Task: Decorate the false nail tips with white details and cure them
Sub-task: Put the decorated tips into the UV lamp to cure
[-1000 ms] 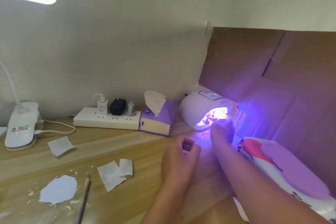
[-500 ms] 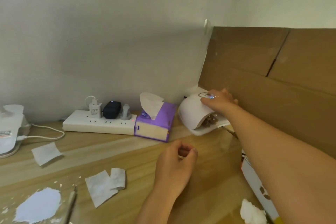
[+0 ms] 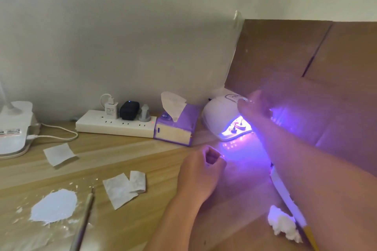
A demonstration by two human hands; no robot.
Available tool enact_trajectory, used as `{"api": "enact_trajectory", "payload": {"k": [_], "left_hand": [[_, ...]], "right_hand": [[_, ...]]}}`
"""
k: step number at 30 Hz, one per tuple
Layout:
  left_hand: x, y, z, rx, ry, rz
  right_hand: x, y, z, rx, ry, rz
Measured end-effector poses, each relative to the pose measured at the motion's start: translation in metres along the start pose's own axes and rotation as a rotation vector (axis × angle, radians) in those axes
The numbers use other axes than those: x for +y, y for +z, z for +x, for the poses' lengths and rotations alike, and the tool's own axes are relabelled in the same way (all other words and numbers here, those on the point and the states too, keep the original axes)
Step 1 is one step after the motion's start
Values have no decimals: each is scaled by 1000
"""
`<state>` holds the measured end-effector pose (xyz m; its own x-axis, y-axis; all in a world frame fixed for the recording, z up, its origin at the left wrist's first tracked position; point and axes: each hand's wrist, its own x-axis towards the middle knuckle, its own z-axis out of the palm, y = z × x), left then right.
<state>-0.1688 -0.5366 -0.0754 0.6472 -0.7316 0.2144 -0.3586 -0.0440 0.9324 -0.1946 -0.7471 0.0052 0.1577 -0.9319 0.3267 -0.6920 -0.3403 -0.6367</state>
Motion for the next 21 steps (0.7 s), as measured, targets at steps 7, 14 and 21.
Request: {"api": "enact_trajectory", "payload": {"k": [7,14,21], "left_hand": [[0,-2,-4,-32,34,5],[-4,1,-1,-73,39,82],[-6,1,-2,-58,23,118]], "right_hand": [[41,40,-45,13,477,370],[52,28,-11,-76,342,13],[49,45,-1,-100,276,-41]]}}
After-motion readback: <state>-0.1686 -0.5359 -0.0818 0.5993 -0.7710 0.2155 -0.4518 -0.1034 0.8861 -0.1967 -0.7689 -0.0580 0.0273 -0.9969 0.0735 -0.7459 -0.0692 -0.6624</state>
